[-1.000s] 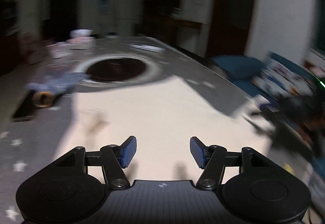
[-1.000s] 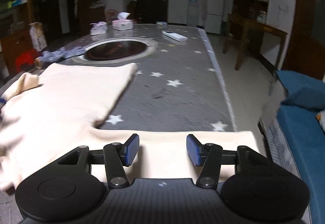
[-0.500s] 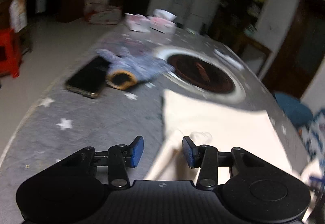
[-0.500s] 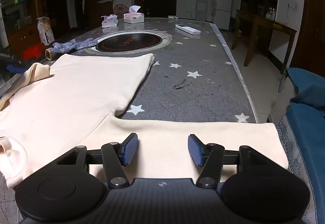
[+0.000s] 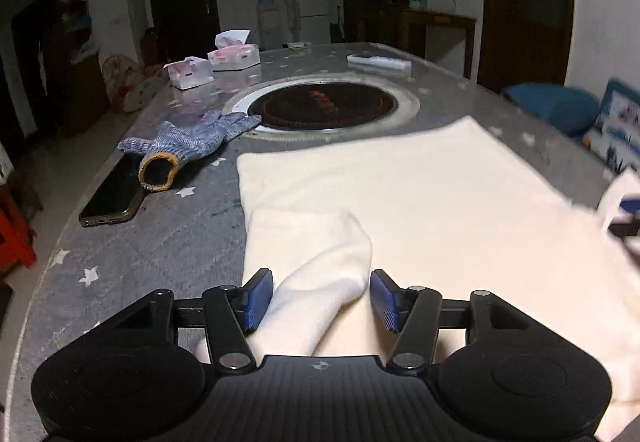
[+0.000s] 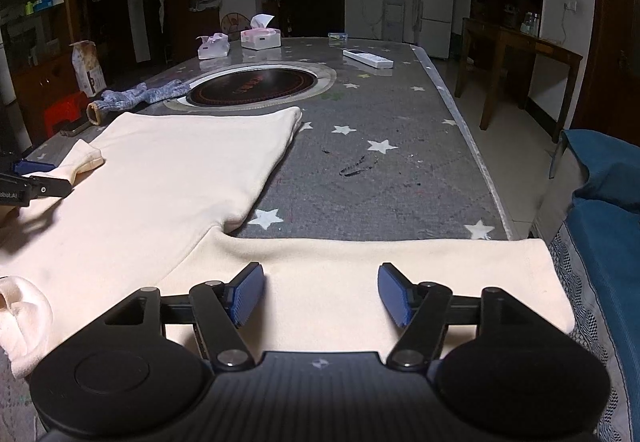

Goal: Fold clothes

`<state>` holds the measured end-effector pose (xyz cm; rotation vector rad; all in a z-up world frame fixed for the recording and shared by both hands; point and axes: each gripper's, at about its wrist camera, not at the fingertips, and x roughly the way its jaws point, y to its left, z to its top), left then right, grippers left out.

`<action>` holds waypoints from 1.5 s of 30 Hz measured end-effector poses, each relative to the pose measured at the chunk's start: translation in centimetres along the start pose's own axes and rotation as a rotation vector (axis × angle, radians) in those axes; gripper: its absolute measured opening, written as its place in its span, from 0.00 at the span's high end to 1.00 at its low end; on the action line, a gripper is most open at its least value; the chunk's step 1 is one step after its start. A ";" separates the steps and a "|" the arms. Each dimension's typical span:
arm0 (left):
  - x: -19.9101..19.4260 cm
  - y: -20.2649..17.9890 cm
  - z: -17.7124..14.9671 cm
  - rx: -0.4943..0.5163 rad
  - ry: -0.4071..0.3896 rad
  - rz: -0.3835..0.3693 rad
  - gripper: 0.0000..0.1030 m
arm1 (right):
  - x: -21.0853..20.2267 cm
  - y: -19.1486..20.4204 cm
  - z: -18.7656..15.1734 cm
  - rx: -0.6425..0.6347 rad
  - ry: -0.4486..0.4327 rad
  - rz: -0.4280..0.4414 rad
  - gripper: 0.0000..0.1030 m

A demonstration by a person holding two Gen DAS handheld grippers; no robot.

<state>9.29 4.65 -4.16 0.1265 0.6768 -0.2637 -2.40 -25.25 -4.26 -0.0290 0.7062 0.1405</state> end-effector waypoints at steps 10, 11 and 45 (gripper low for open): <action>2.0 5.2 2.8 -0.236 0.014 -0.012 0.46 | 0.2 0.0 0.0 0.002 -0.003 0.002 0.34; 2.5 5.1 2.7 -0.231 0.024 -0.015 0.49 | 0.2 0.0 0.1 0.001 -0.003 0.001 0.34; -7.5 15.2 -7.0 -0.495 -0.035 0.528 0.84 | 0.1 0.5 -0.1 0.015 -0.002 -0.042 0.26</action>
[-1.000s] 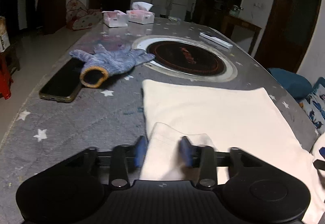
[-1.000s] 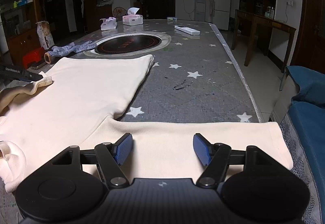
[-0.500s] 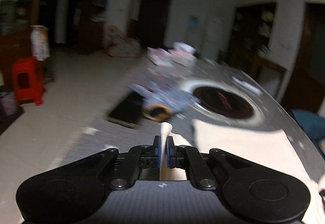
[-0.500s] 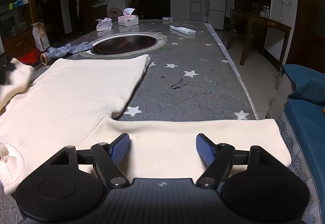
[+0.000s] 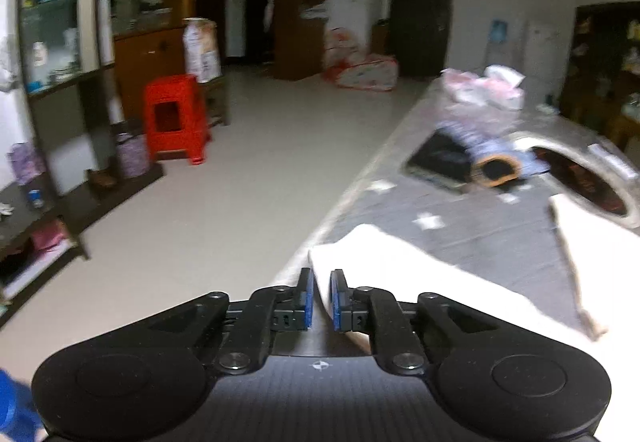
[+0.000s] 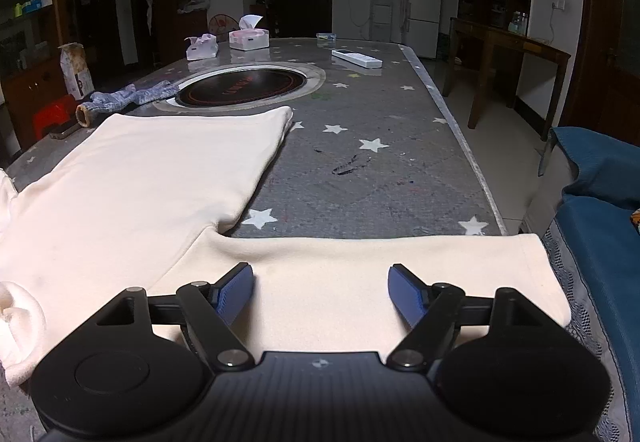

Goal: Fold clothes

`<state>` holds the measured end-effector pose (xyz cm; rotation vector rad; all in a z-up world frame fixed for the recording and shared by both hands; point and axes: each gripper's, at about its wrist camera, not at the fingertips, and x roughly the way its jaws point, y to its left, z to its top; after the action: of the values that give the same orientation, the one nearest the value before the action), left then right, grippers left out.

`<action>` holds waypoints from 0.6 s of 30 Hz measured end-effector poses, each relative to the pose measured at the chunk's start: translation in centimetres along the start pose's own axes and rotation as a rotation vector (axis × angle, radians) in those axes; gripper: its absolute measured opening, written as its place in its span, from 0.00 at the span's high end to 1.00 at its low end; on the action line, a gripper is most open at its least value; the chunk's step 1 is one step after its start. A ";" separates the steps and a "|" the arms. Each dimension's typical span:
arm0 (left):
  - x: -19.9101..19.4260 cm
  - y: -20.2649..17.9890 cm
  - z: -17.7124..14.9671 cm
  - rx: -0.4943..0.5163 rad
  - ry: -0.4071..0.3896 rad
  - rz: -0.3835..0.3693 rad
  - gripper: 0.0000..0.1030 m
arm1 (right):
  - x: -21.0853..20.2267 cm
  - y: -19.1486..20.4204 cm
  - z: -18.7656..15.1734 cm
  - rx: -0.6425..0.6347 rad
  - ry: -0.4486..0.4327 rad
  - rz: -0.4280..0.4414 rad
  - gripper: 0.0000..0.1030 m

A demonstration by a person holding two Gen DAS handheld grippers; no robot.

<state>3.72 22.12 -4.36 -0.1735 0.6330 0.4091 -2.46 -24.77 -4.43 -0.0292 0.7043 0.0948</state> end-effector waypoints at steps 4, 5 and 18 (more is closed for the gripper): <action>-0.9 0.5 -0.2 -0.015 0.004 -0.018 0.73 | 0.0 0.1 -0.1 0.001 -0.001 -0.004 0.22; -1.3 0.1 -0.1 -0.008 -0.006 -0.038 0.56 | 0.0 0.1 -0.1 0.002 -0.001 -0.005 0.22; 0.3 -4.9 0.2 0.081 0.001 -0.267 0.14 | -0.2 0.0 -0.4 0.005 -0.004 -0.004 0.17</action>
<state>6.07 17.79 -4.21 -0.1777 0.6166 0.1261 -2.90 -24.77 -4.57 -0.0252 0.7004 0.0894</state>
